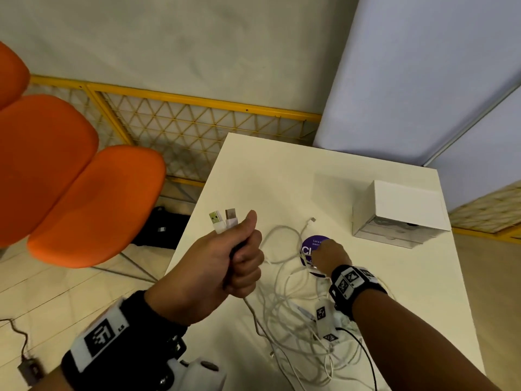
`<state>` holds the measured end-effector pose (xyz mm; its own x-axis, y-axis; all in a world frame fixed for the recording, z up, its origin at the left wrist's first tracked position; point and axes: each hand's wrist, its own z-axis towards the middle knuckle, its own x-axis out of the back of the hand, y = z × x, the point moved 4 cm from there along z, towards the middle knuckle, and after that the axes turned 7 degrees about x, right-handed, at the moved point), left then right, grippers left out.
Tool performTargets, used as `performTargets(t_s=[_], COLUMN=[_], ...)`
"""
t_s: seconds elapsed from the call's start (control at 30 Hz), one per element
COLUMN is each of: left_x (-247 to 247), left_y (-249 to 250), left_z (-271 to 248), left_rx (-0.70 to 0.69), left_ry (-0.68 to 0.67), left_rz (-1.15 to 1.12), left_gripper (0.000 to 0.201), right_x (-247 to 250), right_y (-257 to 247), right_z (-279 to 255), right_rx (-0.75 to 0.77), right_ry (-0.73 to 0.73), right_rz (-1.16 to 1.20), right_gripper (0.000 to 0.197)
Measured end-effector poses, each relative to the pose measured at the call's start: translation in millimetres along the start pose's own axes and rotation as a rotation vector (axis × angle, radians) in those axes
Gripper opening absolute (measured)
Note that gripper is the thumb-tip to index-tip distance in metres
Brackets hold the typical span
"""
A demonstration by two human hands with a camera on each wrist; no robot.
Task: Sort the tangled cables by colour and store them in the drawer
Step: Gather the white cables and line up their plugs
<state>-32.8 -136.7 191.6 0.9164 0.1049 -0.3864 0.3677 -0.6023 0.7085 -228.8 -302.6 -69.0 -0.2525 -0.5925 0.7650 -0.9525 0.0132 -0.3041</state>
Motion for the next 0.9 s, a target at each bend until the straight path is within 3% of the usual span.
performTargets(t_s=[0.17, 0.47, 0.7, 0.9], left_x=[18, 44, 42, 34], left_y=[0, -4, -2, -2], left_z=[0, 5, 12, 14], left_rx=[0.019, 0.038, 0.041, 0.005], left_ry=[0.054, 0.109, 0.117, 0.099], left_rz=[-0.033, -0.08, -0.065, -0.083], left_gripper=[0.059, 0.065, 0.062, 0.061], right_x=[12, 9, 7, 4], right_y=[-13, -31, -40, -37], right_z=[34, 78, 89, 75], right_rx=[-0.049, -0.101, -0.113, -0.059], right_ry=[0.031, 0.06, 0.029, 0.075], right_rz=[0.103, 0.206, 0.201, 0.474], right_gripper=[0.029, 0.037, 0.015, 0.023])
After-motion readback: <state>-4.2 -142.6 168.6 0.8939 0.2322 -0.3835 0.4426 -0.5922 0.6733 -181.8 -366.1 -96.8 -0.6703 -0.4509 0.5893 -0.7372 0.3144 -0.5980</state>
